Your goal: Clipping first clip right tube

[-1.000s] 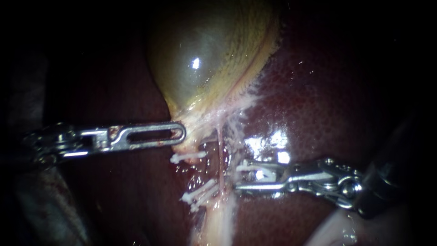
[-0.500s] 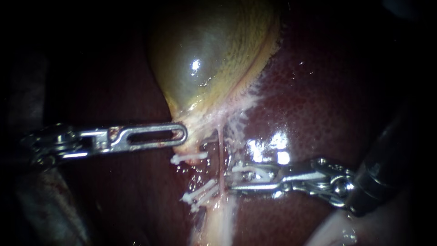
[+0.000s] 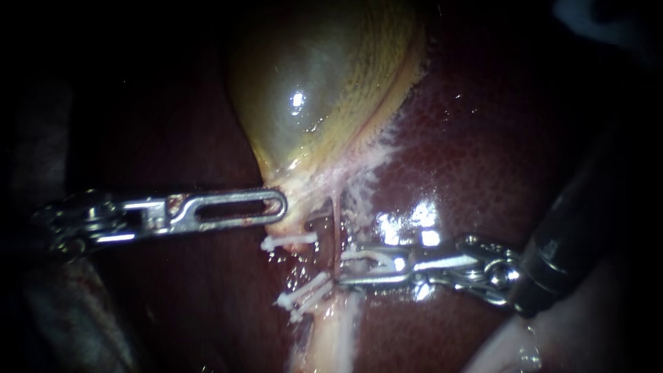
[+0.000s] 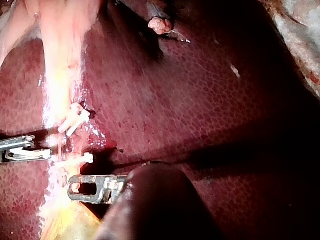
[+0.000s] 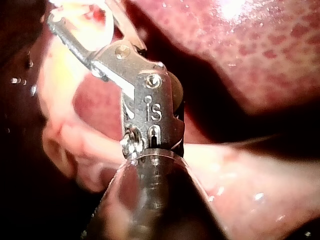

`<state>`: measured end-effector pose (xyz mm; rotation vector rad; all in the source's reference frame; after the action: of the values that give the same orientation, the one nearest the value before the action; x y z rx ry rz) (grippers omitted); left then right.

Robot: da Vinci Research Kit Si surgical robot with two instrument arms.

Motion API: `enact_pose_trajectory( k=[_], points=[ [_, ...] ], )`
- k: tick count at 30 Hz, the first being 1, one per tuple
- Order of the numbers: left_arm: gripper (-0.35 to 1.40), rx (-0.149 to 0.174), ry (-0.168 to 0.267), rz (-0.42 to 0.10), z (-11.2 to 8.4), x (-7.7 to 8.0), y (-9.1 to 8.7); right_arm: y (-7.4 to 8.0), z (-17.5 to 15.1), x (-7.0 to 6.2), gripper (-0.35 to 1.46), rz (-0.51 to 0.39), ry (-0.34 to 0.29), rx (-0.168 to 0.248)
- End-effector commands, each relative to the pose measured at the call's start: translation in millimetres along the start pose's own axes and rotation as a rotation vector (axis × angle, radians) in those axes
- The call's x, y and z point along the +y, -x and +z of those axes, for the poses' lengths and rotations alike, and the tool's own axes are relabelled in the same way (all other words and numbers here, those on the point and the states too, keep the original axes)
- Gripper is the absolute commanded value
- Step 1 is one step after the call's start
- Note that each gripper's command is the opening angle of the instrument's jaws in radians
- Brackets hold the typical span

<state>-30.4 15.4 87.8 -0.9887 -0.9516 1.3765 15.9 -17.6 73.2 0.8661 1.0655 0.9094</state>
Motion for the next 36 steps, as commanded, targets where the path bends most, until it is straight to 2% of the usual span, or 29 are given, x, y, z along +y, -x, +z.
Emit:
enact_pose_trajectory(
  k=[1,17,30,36],
  points=[
    [-0.35,0.000,-0.001,0.000,0.0,0.0,0.0,0.1,0.1,0.1,0.51,-0.001,-0.002,-0.001],
    [-0.35,0.000,-0.001,0.000,0.0,0.1,0.1,0.3,0.0,1.2,0.51,-0.004,0.007,-0.019],
    [-0.35,-0.003,0.002,0.001,0.0,0.2,0.1,0.6,-0.3,2.7,0.51,-0.008,0.035,-0.046],
    [-0.35,-0.003,0.002,0.001,0.0,0.2,0.1,0.6,0.2,2.8,0.51,-0.008,0.037,-0.045]
  ],
)
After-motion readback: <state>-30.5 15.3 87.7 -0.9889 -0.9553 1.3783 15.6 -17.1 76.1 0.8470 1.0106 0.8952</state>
